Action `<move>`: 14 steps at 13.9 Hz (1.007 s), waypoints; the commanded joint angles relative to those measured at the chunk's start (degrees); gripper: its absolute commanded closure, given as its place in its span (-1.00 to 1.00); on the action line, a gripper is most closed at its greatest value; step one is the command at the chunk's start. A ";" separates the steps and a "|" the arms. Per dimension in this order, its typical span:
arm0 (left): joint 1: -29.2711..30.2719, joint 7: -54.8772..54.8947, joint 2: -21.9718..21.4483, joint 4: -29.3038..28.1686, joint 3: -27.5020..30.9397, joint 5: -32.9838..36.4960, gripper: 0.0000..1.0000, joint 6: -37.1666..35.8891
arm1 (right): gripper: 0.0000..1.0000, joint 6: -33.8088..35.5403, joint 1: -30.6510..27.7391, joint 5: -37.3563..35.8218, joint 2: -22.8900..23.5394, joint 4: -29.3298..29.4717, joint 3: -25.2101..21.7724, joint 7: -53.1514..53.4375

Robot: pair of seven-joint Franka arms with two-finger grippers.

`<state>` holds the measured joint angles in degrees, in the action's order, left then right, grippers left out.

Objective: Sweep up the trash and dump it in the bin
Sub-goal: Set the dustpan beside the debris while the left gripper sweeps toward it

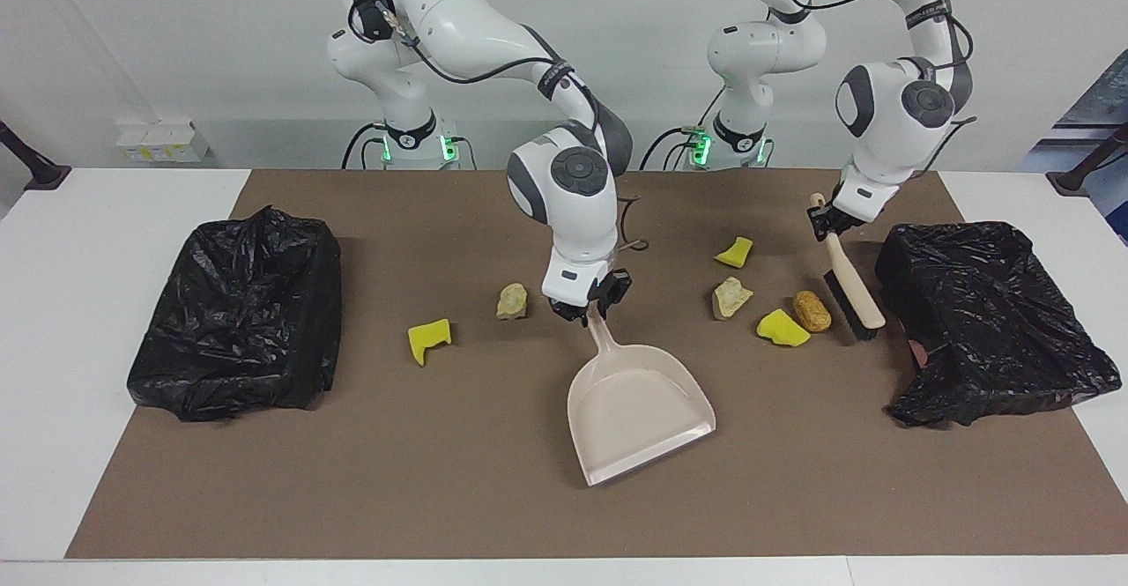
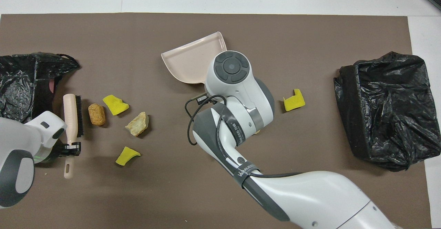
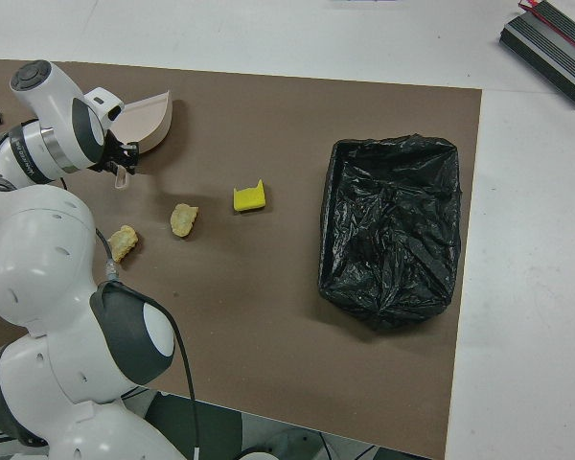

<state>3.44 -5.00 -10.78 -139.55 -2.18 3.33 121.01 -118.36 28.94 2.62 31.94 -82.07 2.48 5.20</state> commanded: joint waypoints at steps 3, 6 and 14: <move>-7.46 0.16 0.84 0.07 0.07 -1.92 1.00 0.90 | 1.00 2.59 -2.05 -2.95 -2.85 -1.34 0.60 -21.15; -12.39 1.65 0.67 0.16 0.07 -2.89 1.00 0.37 | 1.00 4.18 -1.96 -5.34 -3.03 -1.34 0.60 -38.90; -13.90 -5.45 -0.29 6.13 0.69 -3.06 1.00 -7.17 | 1.00 6.21 -1.52 -8.58 -4.34 -4.85 0.60 -62.50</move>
<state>-10.97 -8.48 -9.89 -136.06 -2.33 0.81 118.37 -112.22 27.52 -3.92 29.68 -83.72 2.73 -54.84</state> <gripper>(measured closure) 0.731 0.687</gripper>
